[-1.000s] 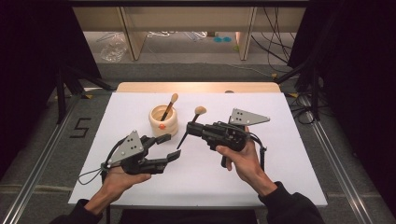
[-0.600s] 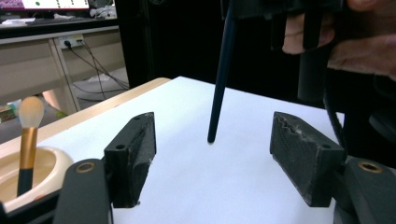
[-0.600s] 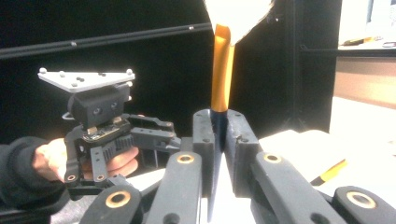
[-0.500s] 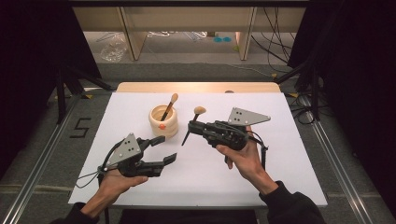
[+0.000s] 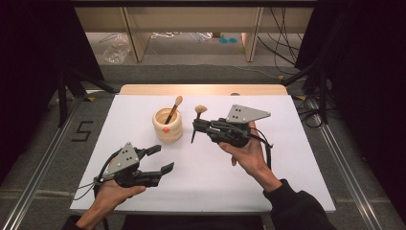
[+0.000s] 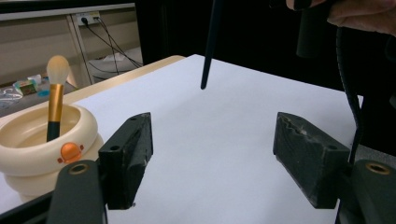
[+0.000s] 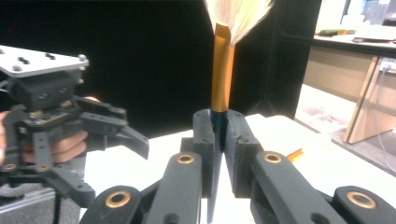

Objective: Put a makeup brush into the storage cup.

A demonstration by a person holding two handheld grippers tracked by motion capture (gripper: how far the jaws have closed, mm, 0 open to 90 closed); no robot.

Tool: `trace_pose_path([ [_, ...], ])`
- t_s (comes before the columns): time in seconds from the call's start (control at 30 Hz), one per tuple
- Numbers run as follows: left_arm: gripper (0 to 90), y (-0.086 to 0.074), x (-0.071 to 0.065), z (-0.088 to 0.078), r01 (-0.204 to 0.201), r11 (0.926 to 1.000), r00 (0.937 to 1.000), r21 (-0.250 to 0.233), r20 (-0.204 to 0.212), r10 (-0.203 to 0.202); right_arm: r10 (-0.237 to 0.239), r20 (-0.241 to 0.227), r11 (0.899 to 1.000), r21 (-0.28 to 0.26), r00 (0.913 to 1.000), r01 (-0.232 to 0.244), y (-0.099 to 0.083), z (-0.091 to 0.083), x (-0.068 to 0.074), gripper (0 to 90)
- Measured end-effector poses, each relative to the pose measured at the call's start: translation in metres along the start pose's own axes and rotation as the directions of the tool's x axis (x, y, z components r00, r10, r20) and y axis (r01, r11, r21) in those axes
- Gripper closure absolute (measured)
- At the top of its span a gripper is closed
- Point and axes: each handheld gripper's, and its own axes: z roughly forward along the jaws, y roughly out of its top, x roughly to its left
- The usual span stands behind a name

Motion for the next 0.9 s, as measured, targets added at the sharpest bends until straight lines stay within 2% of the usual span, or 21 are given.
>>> trace_pose_path([
  [0.3,22.0,-0.006,0.0,-0.004,-0.006,0.9999,0.9992,0.008,-0.039,0.006,0.011,0.032,1.0,0.021,0.9994,-0.012,0.003,0.013,-0.018,84.7],
  [0.5,19.0,-0.01,0.003,-0.005,0.015,0.9998,0.9982,0.015,-0.059,-0.014,0.02,0.053,0.999,0.024,0.9984,-0.022,0.001,0.018,-0.028,84.7],
  [0.63,16.3,-0.012,0.003,-0.004,0.031,0.9993,0.9975,0.018,-0.064,-0.03,0.041,0.057,0.998,0.04,0.9975,-0.043,0.0,0.022,-0.033,84.7],
  [0.77,15.9,-0.012,0.004,-0.004,0.026,0.9996,0.9976,0.014,-0.065,-0.025,0.042,0.06,0.998,0.04,0.9973,-0.044,0.0,0.026,-0.038,84.7],
  [0.83,15.9,-0.014,0.002,-0.004,0.052,0.9984,0.9968,0.021,-0.062,-0.051,0.048,0.06,0.998,0.042,0.997,-0.051,0.001,0.028,-0.04,84.7],
  [0.9,15.9,-0.015,0.002,-0.003,0.049,0.9985,0.997,0.025,-0.061,-0.048,0.049,0.056,0.998,0.041,0.9972,-0.052,0.001,0.03,-0.042,84.7],
])
